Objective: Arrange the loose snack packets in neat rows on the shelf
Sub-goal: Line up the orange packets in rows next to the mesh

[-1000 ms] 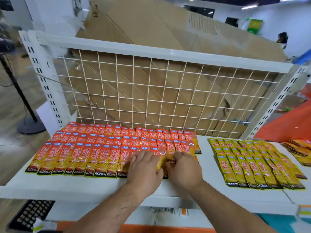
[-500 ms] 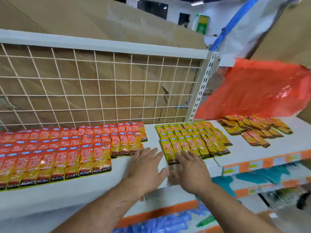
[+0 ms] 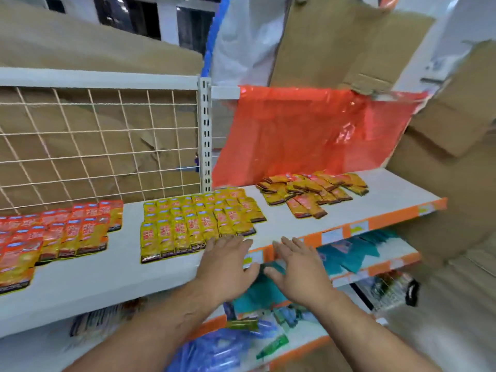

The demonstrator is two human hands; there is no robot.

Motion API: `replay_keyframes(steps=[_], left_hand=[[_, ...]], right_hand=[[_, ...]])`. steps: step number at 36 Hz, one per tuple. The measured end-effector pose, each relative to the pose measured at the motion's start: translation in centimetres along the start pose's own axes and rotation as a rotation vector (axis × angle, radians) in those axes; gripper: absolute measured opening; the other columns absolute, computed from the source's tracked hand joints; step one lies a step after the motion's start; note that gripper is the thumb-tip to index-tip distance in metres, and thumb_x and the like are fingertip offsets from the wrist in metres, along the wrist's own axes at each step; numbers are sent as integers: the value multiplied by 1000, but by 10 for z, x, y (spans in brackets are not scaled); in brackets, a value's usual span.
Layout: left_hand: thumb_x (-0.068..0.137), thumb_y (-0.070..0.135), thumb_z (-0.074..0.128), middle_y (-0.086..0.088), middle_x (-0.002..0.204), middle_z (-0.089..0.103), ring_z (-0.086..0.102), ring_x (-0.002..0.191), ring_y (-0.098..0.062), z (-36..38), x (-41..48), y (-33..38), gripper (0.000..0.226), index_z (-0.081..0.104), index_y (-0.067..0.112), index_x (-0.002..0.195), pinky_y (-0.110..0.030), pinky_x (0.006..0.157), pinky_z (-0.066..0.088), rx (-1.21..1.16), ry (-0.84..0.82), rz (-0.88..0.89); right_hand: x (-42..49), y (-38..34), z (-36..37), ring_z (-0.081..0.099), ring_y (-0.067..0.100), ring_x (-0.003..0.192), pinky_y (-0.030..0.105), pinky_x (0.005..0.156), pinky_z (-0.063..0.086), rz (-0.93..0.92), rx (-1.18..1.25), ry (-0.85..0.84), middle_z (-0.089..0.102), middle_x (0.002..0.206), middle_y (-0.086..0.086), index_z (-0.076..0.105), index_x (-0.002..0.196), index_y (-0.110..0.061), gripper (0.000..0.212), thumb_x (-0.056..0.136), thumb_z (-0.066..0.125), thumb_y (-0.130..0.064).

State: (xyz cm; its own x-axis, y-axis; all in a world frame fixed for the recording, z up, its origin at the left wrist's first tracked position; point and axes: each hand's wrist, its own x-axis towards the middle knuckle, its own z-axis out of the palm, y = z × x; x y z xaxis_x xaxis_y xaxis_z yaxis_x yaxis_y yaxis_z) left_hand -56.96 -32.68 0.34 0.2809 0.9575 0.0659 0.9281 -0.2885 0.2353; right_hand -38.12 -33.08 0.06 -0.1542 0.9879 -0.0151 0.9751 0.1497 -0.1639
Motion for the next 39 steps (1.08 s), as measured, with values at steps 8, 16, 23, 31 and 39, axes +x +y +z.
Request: replay_keyframes(steps=[8, 16, 23, 31, 39], left_hand=[[90, 60, 32, 6, 154, 37, 27, 143, -20, 24, 59, 52, 64, 36, 33, 148, -43, 119, 13, 42, -27, 82], [92, 59, 36, 6, 156, 34, 26, 144, -19, 52, 142, 73, 62, 33, 33, 149, -47, 119, 14, 37, -42, 135], [86, 61, 29, 7, 148, 45, 34, 137, -19, 71, 213, 77, 67, 40, 31, 145, -43, 116, 20, 0, -32, 168], [84, 62, 24, 6, 137, 54, 43, 129, -22, 92, 256, 75, 68, 48, 30, 139, -44, 111, 29, -7, 4, 181], [81, 56, 28, 1, 136, 56, 46, 124, -26, 114, 269, 87, 65, 53, 27, 134, -44, 105, 39, 20, 39, 78]], right_hand=[[14, 76, -7, 18, 17, 150, 42, 121, 17, 66, 38, 38, 28, 161, -5, 31, 153, -31, 71, 92, 45, -64], [66, 129, -8, 20, 21, 149, 43, 121, 18, 128, 44, 29, 28, 161, -4, 32, 153, -31, 70, 92, 47, -62], [126, 159, -8, 30, 25, 145, 44, 117, 27, 141, 26, 25, 39, 156, -1, 42, 148, -27, 82, 80, 29, -70], [179, 187, -3, 33, 26, 143, 42, 117, 28, 104, 29, -12, 40, 155, 0, 44, 146, -29, 71, 86, 44, -65], [212, 215, 3, 36, 25, 137, 37, 111, 34, 10, 68, -56, 44, 152, -1, 44, 147, -27, 65, 90, 53, -57]])
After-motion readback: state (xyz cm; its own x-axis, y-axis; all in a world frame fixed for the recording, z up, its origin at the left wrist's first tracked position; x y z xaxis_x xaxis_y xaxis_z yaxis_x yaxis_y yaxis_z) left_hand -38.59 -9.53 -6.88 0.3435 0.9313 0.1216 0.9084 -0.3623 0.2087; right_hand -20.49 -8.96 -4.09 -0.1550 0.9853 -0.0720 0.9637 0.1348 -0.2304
